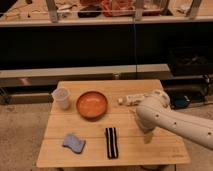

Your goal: Push the eraser across the table

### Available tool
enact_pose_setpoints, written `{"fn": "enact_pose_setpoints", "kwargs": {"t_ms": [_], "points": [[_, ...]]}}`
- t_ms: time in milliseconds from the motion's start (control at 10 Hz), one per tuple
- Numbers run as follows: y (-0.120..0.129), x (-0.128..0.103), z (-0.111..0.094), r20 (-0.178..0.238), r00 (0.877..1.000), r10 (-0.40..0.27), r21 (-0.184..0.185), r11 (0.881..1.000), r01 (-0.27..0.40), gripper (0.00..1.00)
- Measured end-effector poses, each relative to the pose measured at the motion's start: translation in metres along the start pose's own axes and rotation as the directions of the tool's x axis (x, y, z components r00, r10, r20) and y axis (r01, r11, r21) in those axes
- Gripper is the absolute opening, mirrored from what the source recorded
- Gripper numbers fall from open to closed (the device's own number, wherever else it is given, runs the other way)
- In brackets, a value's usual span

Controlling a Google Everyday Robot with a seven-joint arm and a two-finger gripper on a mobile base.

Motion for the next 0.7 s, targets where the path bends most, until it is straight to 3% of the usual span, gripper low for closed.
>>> {"fn": "enact_pose_setpoints", "kwargs": {"t_ms": [700], "points": [[0.015,-0.006,0.006,0.004,0.999,-0.043,-0.008,0.999,0.043,0.8]]}}
